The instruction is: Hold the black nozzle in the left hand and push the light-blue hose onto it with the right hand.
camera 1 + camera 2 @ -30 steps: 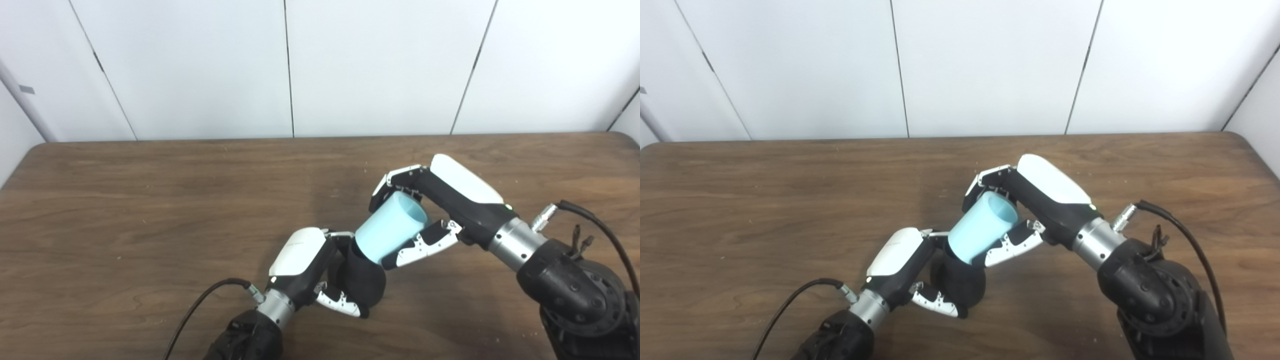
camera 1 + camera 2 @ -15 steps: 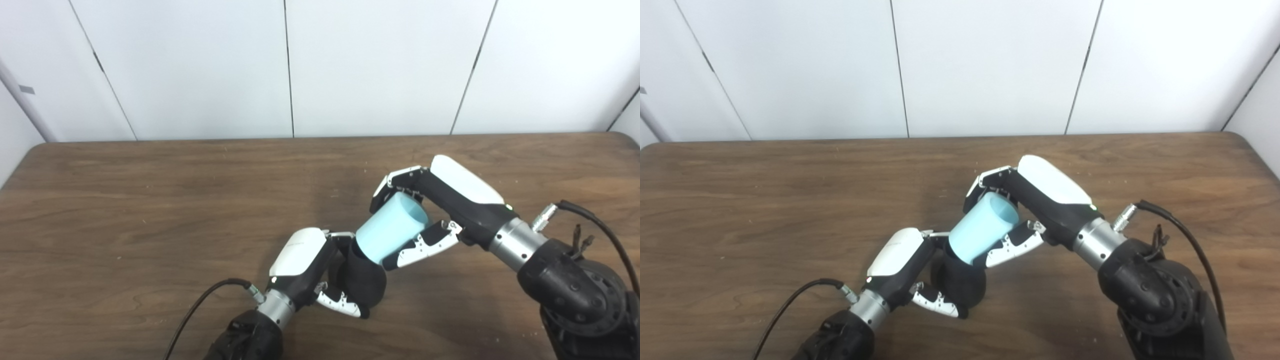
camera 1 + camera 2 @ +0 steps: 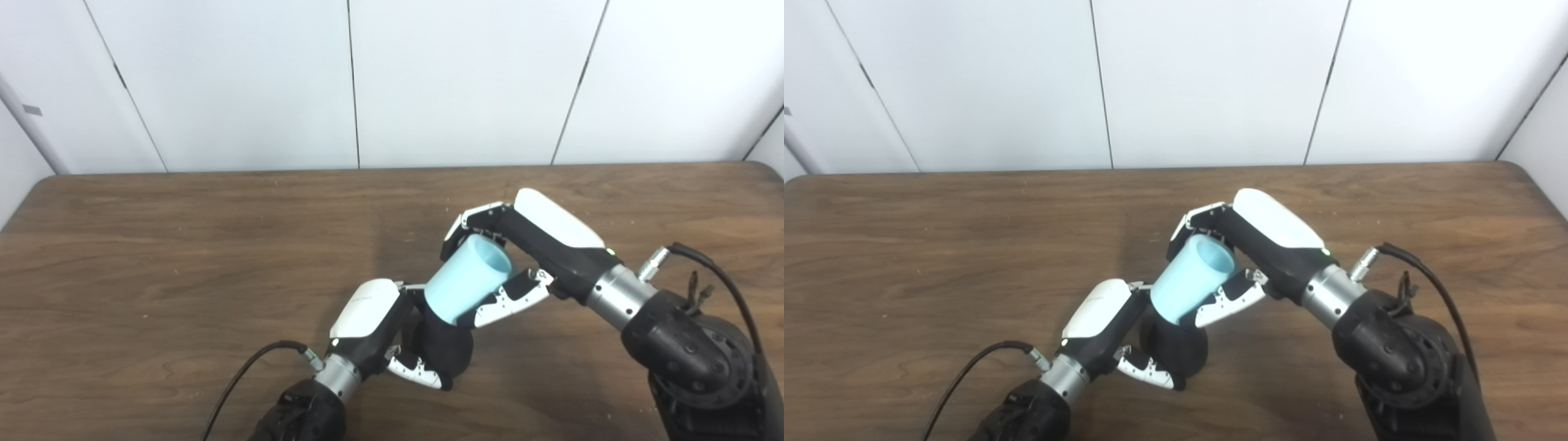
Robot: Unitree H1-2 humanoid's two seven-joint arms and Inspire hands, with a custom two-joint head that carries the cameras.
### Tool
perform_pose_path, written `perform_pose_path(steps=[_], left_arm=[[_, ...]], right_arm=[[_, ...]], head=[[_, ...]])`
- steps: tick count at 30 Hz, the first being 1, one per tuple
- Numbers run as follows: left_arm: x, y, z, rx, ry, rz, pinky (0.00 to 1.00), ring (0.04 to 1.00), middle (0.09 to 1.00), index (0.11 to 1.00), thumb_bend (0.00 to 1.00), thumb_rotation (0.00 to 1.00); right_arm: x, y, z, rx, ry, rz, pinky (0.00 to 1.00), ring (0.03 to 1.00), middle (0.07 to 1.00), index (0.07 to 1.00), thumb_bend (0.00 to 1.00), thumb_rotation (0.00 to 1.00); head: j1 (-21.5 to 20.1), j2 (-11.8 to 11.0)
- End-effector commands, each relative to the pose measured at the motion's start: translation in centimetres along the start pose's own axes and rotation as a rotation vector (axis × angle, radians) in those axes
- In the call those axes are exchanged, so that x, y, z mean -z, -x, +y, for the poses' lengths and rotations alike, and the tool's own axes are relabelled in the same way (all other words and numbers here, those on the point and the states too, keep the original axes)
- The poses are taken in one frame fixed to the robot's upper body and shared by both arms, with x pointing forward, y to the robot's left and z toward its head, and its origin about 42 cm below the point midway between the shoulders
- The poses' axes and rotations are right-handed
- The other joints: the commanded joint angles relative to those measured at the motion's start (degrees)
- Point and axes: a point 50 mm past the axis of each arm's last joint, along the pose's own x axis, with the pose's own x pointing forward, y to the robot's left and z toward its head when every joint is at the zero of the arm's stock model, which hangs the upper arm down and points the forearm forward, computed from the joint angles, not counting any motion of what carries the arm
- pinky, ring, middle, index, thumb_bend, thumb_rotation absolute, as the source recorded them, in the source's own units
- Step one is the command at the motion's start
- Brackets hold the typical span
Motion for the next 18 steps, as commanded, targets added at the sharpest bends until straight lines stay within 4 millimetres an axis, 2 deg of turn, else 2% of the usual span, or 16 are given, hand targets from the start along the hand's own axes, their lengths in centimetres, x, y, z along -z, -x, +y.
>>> perform_pose_path(steps=[1,11,18], left_arm=[[1.9,1.2,-3.2,0.202,0.016,0.105,0.85,0.639,0.46,0.495,0.52,0.0],[2.0,1.3,-3.1,0.204,0.008,0.106,0.85,0.635,0.464,0.495,0.52,0.0],[1.9,1.4,-3.0,0.206,0.005,0.103,0.85,0.635,0.464,0.495,0.52,0.0]], right_arm=[[-1.0,-0.5,-0.9,0.008,0.034,-0.053,0.31,0.426,0.51,0.52,0.5,0.0],[-1.4,-1.3,-1.7,-0.048,0.113,-0.059,0.31,0.427,0.512,0.523,0.5,0.0],[-2.3,-2.1,-1.9,-0.187,0.237,-0.093,0.31,0.434,0.525,0.506,0.5,0.0]], head=[[-0.1,0.1],[-0.4,0.5],[-0.8,0.7]])
